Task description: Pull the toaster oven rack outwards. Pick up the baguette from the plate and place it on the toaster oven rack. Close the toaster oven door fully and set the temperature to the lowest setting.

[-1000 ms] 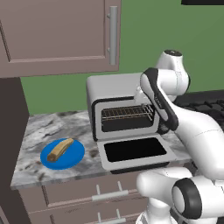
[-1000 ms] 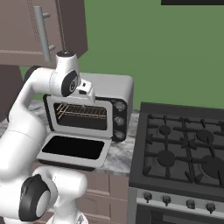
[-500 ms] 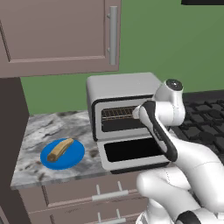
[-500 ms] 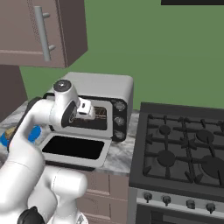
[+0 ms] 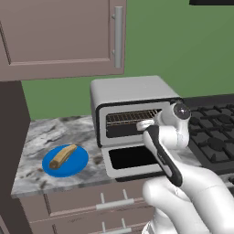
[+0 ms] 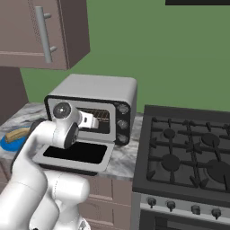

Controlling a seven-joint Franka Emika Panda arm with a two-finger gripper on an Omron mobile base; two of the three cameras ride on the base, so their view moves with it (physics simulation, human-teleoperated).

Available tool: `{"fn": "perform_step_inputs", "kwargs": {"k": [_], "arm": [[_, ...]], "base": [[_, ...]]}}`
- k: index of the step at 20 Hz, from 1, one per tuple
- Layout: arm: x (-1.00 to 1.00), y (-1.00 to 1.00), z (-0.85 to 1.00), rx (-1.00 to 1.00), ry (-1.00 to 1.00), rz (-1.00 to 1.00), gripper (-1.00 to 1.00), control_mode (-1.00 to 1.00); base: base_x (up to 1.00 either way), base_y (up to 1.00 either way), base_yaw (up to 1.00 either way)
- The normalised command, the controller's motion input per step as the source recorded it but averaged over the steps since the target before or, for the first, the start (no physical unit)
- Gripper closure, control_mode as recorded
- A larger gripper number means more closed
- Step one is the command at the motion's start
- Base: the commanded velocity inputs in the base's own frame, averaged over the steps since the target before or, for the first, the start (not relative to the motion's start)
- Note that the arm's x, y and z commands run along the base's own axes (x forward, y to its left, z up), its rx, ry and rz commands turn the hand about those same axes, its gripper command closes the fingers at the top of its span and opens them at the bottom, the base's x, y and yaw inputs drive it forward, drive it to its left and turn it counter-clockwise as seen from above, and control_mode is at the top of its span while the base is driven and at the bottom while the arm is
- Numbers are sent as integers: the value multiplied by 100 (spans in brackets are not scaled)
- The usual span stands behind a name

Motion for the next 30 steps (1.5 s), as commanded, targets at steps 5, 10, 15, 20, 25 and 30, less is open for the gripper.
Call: {"fn": "perform_step_inputs", "kwargs": {"k": [5,10,15,20,25,30], "arm": [[22,0,0,0,-4,0,-100,-100],[13,0,3,0,-3,0,-100,-100],[0,1,1,0,-10,0,-100,-100],[0,1,0,0,-13,0,-100,-100],[2,7,0,0,-15,0,-100,-100],[0,0,0,0,-15,0,-100,-100]], "base": [[0,0,0],[0,0,0],[0,0,0],[0,0,0],[0,0,0],[0,0,0]]}}
